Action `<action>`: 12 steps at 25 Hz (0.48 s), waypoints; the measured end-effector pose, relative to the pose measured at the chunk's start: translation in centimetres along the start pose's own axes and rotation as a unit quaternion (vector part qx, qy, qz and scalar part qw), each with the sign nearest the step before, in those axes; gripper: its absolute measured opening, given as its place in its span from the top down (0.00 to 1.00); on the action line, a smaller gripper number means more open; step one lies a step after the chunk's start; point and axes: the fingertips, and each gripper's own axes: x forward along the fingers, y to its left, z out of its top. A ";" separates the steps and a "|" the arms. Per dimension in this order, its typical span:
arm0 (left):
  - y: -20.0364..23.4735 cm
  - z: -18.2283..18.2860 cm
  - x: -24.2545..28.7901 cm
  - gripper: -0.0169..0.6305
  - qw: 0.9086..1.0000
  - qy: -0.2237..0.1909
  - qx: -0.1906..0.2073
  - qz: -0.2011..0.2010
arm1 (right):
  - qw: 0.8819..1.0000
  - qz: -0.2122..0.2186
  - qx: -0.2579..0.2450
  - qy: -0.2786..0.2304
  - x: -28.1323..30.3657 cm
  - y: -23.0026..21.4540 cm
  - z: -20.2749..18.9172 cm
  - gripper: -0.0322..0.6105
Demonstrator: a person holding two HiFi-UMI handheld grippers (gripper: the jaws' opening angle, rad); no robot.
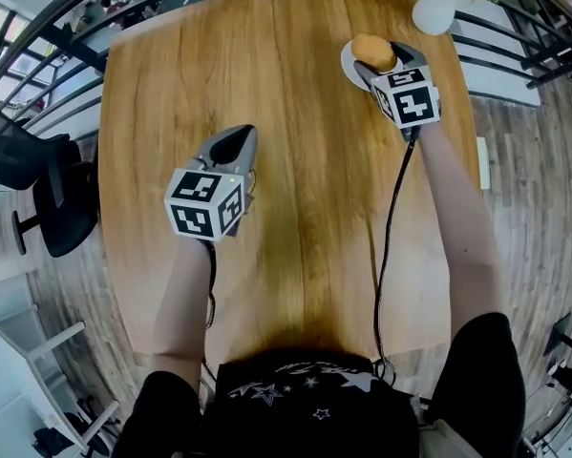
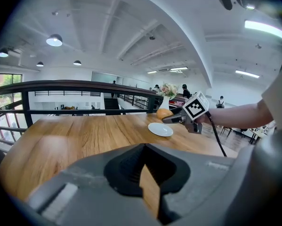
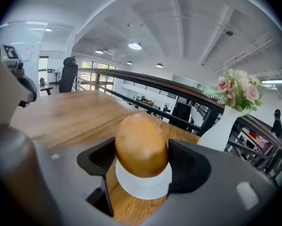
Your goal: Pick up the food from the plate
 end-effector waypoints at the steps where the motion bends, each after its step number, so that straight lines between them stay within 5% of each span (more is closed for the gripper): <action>1: -0.1 0.2 -0.6 0.98 1.000 -0.003 0.001 -0.001 | 1.000 -0.001 0.000 -0.001 -0.6 0.2 0.3 0.41; 12: -2.3 1.2 -7.5 0.98 0.999 -0.033 0.013 -0.023 | 1.000 -0.023 0.008 -0.018 -9.2 3.7 2.7 0.41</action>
